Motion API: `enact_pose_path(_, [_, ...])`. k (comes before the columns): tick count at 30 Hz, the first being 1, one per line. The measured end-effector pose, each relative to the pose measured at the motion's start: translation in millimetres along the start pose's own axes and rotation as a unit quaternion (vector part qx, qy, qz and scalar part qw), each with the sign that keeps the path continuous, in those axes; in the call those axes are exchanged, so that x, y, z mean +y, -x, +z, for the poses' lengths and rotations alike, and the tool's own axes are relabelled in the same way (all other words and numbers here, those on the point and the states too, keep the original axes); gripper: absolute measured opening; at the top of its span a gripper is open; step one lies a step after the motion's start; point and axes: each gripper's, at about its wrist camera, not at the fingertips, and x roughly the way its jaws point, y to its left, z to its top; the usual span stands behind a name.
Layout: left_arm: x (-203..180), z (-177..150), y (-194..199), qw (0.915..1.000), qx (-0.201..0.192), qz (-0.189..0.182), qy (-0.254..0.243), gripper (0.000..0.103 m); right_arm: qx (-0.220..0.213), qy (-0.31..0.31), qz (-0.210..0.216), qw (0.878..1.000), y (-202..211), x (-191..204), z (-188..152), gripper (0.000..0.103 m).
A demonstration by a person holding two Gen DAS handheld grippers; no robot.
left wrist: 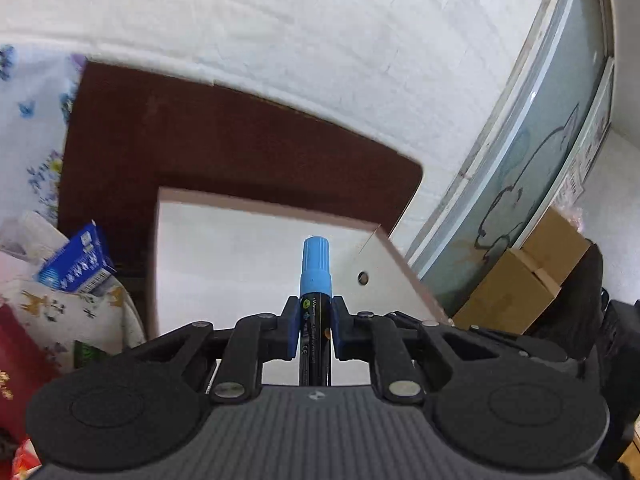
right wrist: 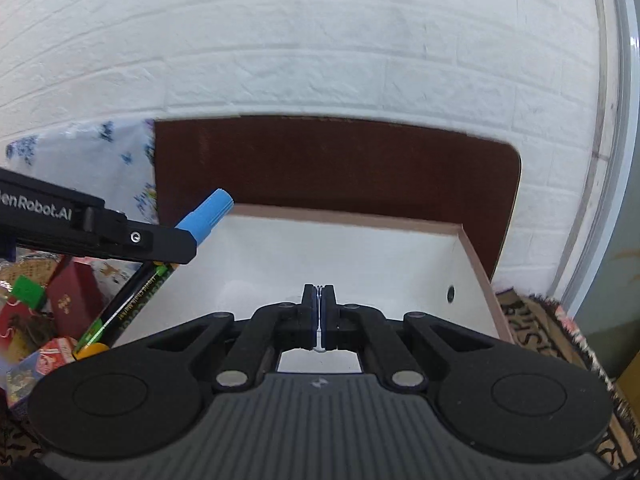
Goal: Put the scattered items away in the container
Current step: 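Carry the marker and hook over the tan box with both grippers, then open both grippers to drop the marker and hook into the tan box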
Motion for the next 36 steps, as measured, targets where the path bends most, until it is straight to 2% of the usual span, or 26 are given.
enact_pose_path(3, [9.6,-2.2,-26.8,0.9993,0.03,0.006,0.021,0.015,0.042,-0.014,0.0,0.999,-25.9,-14.5,-2.3,0.0])
enact_pose_path(8, [17.5,-4.3,-49.7,0.9983,0.053,0.005,0.023,0.015,0.107,-0.007,-0.008,0.994,-59.7,-23.2,-6.0,0.0])
enact_pose_path(9, [18.7,-4.9,-51.3,0.998,0.057,0.0,0.027,0.021,0.121,-0.002,-0.008,0.993,-65.6,-22.8,-7.6,0.0])
enact_pose_path(11, [20.0,-4.7,-50.4,0.9978,0.058,-0.01,0.032,0.056,0.14,0.006,-0.008,0.99,-73.6,-18.2,-11.8,0.002])
enact_pose_path(12, [19.6,-4.1,-48.0,0.998,0.054,-0.007,0.033,0.085,0.143,0.007,-0.01,0.99,-75.9,-16.7,-13.0,0.004])
enact_pose_path(13, [19.5,-3.4,-44.2,0.9984,0.044,-0.016,0.033,0.087,0.144,0.006,-0.014,0.989,-77.0,-15.8,-14.0,0.017])
enact_pose_path(14, [17.8,-2.6,-39.7,0.9986,0.036,-0.024,0.031,0.089,0.143,0.004,-0.015,0.99,-77.3,-15.0,-14.7,0.038])
enact_pose_path(15, [16.0,-1.6,-37.1,0.9988,0.033,-0.022,0.028,0.092,0.14,0.002,-0.016,0.99,-77.1,-14.9,-14.1,0.044])
enact_pose_path(18, [13.8,0.3,-33.0,0.9988,0.031,-0.028,0.025,0.099,0.127,0.002,-0.017,0.992,-70.9,-12.9,-12.2,0.057])
enact_pose_path(20, [13.9,0.8,-31.5,0.9989,0.028,-0.025,0.027,0.102,0.122,0.001,-0.023,0.992,-66.7,-11.6,-11.4,0.085])
enact_pose_path(21, [14.0,0.2,-31.0,0.999,0.026,-0.024,0.026,0.102,0.117,0.0,-0.026,0.993,-64.1,-11.0,-11.3,0.089])
enact_pose_path(26, [15.0,-4.0,-28.4,0.9995,0.025,-0.005,0.017,0.101,0.103,-0.005,-0.019,0.995,-55.1,-8.5,-8.4,0.09])
enact_pose_path(36, [5.7,-4.3,-1.2,1.0,0.004,0.002,-0.004,0.102,0.096,-0.006,-0.027,0.995,-34.4,-0.4,-7.0,0.09])
